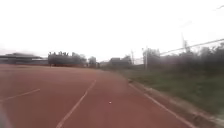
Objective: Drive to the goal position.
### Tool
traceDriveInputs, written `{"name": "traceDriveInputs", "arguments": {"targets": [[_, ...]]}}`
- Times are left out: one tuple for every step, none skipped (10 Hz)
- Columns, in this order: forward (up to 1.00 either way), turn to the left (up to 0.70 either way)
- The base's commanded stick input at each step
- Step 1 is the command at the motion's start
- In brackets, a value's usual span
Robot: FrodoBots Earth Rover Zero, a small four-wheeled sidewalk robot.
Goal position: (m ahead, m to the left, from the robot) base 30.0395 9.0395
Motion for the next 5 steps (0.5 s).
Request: {"name": "traceDriveInputs", "arguments": {"targets": [[0.70,0.06],[0.70,0.07],[0.70,0.07],[0.70,0.07],[0.70,0.07]]}}
